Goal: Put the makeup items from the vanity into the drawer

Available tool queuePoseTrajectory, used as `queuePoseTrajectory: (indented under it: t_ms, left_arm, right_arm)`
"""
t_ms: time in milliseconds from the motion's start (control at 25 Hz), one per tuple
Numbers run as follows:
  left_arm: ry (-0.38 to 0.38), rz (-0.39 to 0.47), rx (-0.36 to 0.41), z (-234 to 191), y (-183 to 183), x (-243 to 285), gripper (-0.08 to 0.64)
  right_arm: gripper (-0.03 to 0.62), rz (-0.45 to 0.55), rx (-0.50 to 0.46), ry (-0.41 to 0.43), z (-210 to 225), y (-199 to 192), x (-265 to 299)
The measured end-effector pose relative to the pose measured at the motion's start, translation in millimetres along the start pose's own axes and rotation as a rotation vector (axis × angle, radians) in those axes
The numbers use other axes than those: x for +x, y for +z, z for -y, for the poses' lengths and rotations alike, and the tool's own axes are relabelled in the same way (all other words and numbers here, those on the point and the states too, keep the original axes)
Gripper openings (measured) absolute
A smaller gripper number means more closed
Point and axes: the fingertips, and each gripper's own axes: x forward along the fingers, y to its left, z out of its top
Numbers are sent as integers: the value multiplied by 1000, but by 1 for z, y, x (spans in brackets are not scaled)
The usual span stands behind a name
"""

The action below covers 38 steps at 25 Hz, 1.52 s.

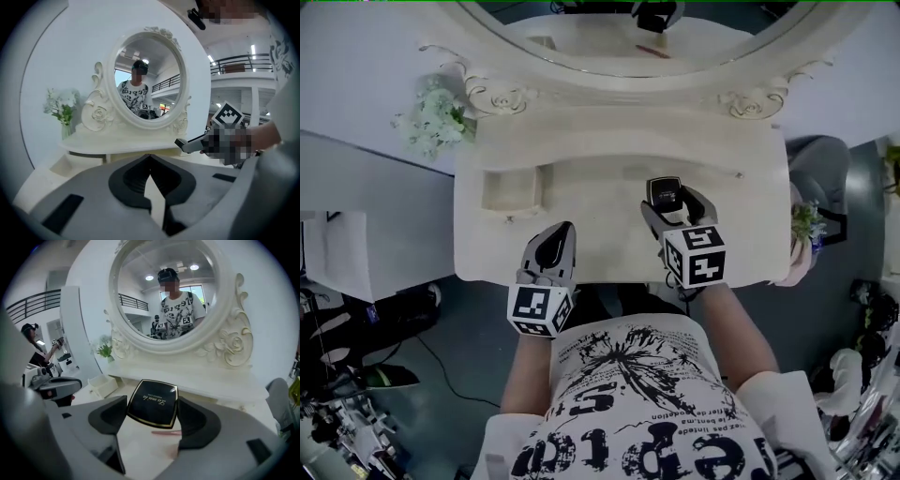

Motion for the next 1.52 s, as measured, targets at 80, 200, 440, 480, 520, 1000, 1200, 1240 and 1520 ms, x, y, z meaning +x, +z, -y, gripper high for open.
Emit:
queuePoseTrajectory:
  t_ms: [80,200,440,480,520,1000,1200,1240,1520]
  left_arm:
    - [38,19,-8,-31,-3,-24,20]
    - [83,40,-27,-75,-10,-39,20]
    - [172,48,-75,-147,-18,-82,20]
    - [180,53,-82,-158,-19,-87,20]
    - [186,57,-88,-169,-21,-90,20]
    - [166,61,-100,-265,-42,-106,20]
    - [153,48,-104,-285,-51,-106,20]
    - [150,43,-108,-287,-52,-106,20]
    - [117,15,-116,-295,-57,-104,20]
  right_arm:
    - [337,3,-31,41,-40,8,14]
    - [337,0,-68,99,-85,19,46]
    - [337,-57,-136,226,-177,35,100]
    - [337,-68,-149,238,-190,37,110]
    - [337,-80,-161,247,-201,38,120]
    - [338,-225,-214,224,-277,33,223]
    - [339,-275,-277,155,-277,28,241]
    - [338,-285,-285,148,-276,29,243]
    - [337,-324,-281,127,-276,27,246]
